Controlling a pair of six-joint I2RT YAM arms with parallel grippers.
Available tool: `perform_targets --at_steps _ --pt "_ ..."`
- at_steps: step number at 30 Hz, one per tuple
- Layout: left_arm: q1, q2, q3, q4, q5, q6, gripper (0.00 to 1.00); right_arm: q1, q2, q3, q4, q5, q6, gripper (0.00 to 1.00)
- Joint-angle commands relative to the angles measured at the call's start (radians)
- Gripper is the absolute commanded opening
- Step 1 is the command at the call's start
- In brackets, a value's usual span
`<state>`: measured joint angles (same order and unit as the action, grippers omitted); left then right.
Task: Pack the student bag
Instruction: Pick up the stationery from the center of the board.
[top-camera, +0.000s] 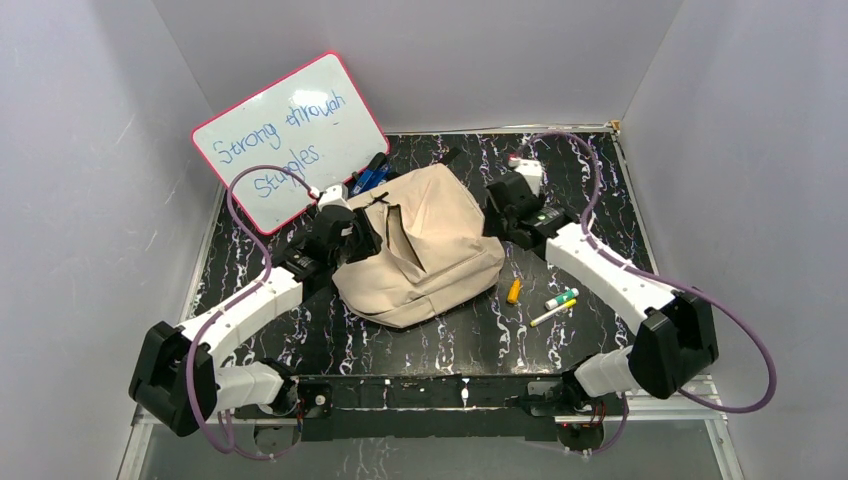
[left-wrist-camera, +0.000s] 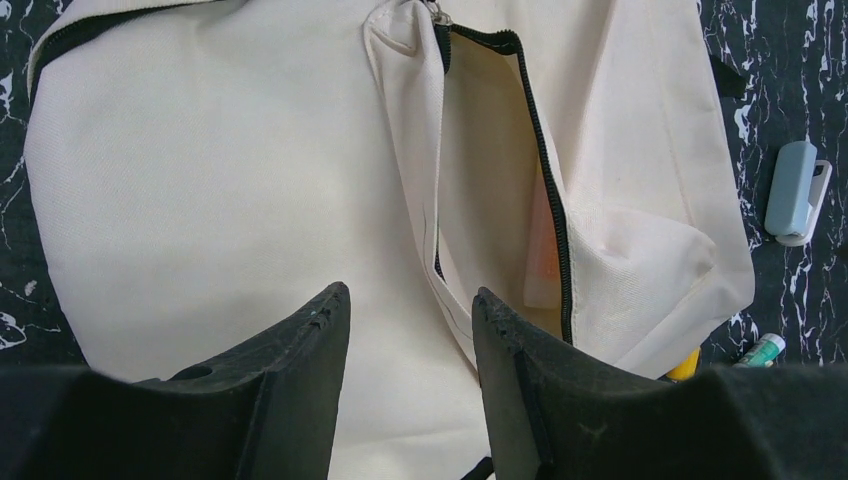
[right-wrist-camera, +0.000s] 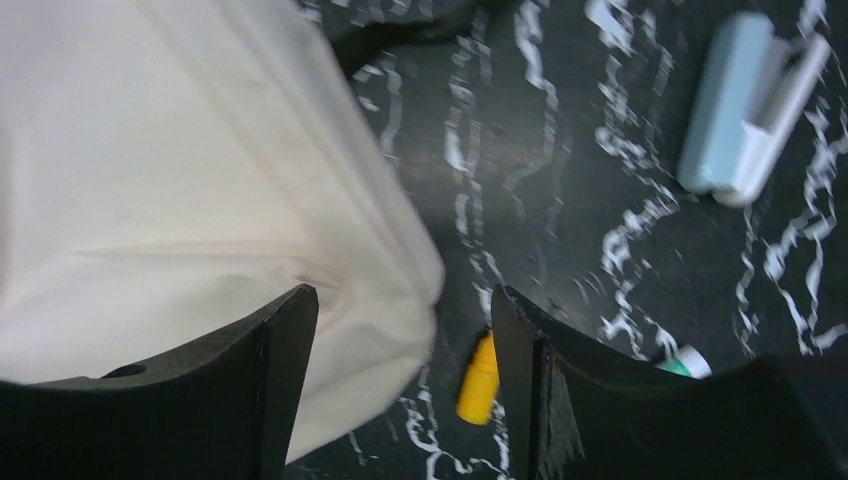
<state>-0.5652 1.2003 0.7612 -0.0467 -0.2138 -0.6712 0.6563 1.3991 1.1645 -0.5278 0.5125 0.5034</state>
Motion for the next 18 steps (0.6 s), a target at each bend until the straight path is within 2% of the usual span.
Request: perform_targets --at_steps 1,8,18 --pt "-0.004 0.002 0.052 0.000 -0.032 0.049 0.46 -0.093 -0.102 -0.122 -0.116 -0.019 0.167 0.73" --pt "-0.004 -0.001 0.038 0.013 -0.029 0.035 0.46 -0.141 -0.147 -0.263 -0.134 -0.155 0.240 0.72" --pt "-0.004 0.009 0.030 0.025 -0.019 0.021 0.46 -0.218 -0.119 -0.359 -0.066 -0.261 0.189 0.64"
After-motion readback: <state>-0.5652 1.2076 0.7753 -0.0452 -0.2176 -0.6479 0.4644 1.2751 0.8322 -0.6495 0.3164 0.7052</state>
